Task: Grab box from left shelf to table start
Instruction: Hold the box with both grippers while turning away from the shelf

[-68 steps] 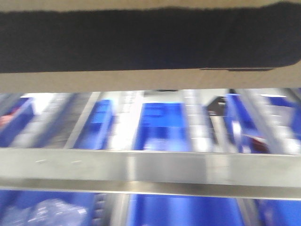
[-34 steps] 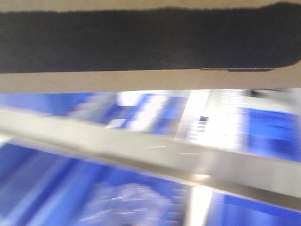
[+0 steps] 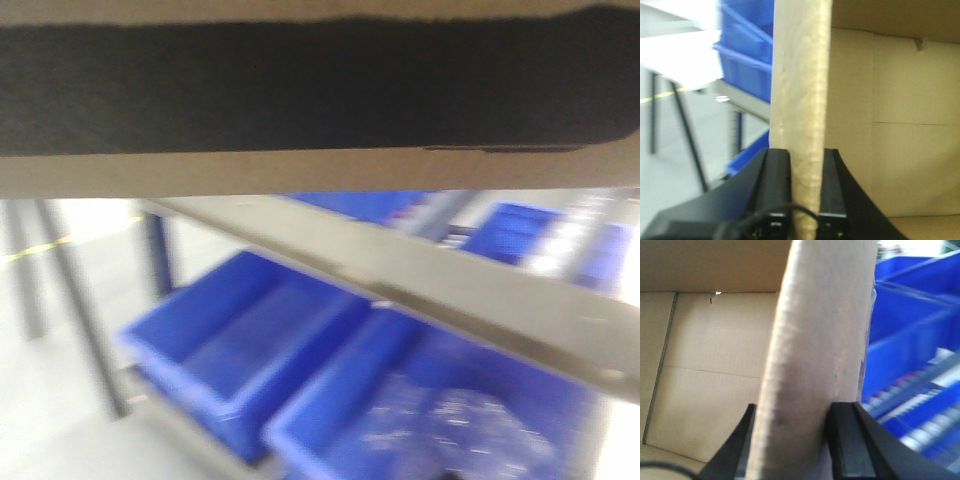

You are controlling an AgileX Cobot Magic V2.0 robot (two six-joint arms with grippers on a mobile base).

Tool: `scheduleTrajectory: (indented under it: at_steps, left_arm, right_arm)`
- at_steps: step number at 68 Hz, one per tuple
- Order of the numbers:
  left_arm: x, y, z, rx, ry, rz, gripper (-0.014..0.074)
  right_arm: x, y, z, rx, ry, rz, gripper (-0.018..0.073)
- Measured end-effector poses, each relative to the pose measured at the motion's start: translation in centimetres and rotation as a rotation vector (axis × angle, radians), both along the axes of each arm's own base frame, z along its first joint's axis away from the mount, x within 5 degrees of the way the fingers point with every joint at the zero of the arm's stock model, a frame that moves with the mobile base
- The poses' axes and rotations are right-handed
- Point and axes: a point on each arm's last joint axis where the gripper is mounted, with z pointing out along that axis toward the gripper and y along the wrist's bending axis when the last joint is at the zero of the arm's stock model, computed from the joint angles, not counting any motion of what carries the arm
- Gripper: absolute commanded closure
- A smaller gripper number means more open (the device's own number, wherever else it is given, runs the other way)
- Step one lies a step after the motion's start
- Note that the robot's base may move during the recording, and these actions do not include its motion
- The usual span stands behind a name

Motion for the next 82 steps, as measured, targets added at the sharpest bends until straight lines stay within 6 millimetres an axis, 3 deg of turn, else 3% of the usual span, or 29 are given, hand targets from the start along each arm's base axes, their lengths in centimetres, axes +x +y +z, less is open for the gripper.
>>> scheduleTrajectory:
  at_steps: [82]
  left_arm:
    - [0.00,0.00,0.00,0.000,0.000,0.000,0.0696]
  right_arm:
    - [-0.01,0.02,-0.01,0.001,0.002,0.002,0.0501]
